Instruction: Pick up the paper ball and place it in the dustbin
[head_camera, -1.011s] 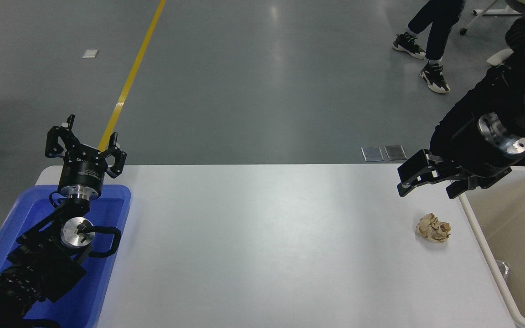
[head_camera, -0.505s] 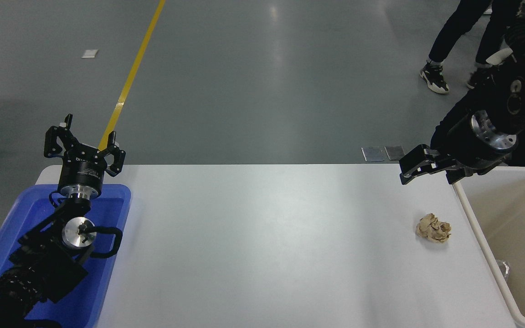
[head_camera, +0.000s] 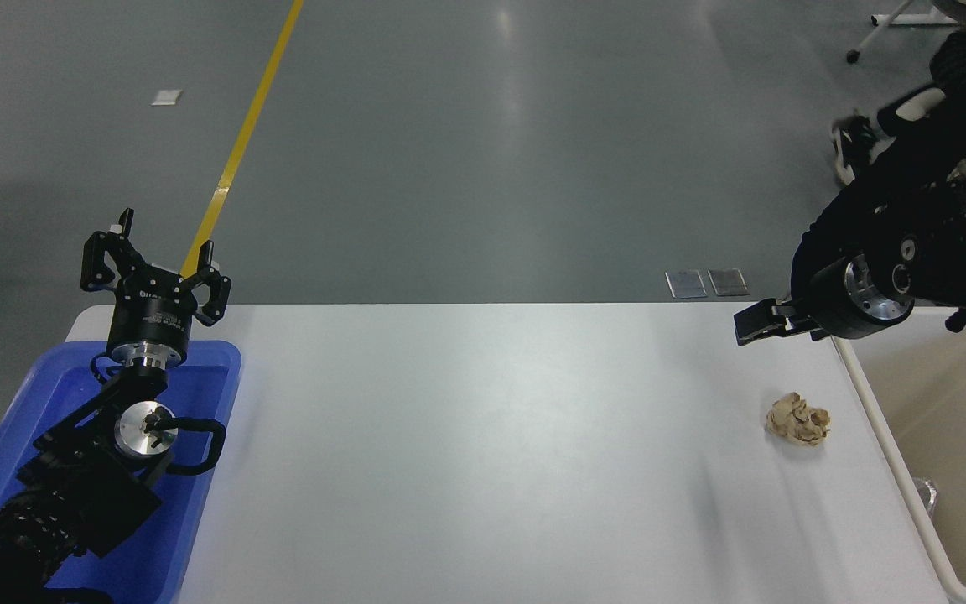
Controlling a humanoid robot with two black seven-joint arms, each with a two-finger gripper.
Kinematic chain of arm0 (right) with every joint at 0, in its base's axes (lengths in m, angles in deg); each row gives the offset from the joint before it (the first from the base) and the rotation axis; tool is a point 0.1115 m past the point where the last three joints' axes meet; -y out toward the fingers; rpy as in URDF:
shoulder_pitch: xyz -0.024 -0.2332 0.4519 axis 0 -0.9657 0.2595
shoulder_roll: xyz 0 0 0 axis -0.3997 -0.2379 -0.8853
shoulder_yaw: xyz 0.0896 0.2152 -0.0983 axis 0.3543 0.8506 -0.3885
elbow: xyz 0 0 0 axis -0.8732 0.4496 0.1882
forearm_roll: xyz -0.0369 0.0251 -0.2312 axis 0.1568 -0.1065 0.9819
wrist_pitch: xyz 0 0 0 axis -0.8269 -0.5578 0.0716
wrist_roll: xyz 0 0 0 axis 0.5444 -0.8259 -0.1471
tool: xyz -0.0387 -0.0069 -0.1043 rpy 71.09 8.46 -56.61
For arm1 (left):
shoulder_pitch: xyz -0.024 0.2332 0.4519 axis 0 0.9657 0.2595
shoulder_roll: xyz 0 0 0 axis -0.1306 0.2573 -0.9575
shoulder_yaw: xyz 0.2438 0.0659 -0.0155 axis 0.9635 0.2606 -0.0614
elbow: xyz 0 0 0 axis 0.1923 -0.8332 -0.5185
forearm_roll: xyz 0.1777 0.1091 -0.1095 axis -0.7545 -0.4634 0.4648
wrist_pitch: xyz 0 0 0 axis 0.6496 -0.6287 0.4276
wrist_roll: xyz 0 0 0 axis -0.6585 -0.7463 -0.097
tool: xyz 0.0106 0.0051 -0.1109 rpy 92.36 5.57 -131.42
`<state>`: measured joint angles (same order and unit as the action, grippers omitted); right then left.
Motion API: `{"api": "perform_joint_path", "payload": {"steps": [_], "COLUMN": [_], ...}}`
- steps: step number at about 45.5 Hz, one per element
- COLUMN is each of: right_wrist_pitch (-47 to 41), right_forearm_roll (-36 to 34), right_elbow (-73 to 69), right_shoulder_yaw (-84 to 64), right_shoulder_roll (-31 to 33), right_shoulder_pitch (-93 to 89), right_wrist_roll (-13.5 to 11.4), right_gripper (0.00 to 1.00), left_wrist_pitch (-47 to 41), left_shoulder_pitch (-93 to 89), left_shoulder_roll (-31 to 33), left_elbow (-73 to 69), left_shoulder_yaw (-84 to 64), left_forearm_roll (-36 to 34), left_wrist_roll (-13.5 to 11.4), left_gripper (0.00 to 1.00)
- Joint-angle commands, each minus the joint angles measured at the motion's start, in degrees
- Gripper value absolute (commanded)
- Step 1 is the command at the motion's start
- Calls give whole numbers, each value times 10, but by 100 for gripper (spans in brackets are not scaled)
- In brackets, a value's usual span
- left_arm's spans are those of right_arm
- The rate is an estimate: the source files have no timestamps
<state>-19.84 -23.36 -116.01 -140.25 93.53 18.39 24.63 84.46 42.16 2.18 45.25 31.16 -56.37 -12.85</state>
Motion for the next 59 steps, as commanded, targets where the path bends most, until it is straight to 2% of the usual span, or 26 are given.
{"api": "perform_joint_path", "payload": {"steps": [1,52,56,59], "right_wrist_pitch": [89,157,159,160], "right_forearm_roll": [30,18,19,18], "right_elbow": [67,197,197,198], "right_shoulder_yaw": [18,69,69,69], "right_shoulder_roll": [-3,-61,-61,-61], "right_shoulder_pitch": [-107,-274,-276,-277], "right_wrist_roll": [1,-3,-3,-3], "right_gripper": [100,100,97,89], "left_wrist_pitch": [0,-1,0,-1], "left_shoulder_pitch": [0,0,0,0], "left_shoulder_roll": [0,0,0,0], "left_elbow": [0,0,0,0], "left_shoulder_yaw": [0,0,0,0], "left_forearm_roll": [0,0,0,0], "left_wrist_roll": [0,-1,-1,-1], "left_gripper": [99,99,99,99]}}
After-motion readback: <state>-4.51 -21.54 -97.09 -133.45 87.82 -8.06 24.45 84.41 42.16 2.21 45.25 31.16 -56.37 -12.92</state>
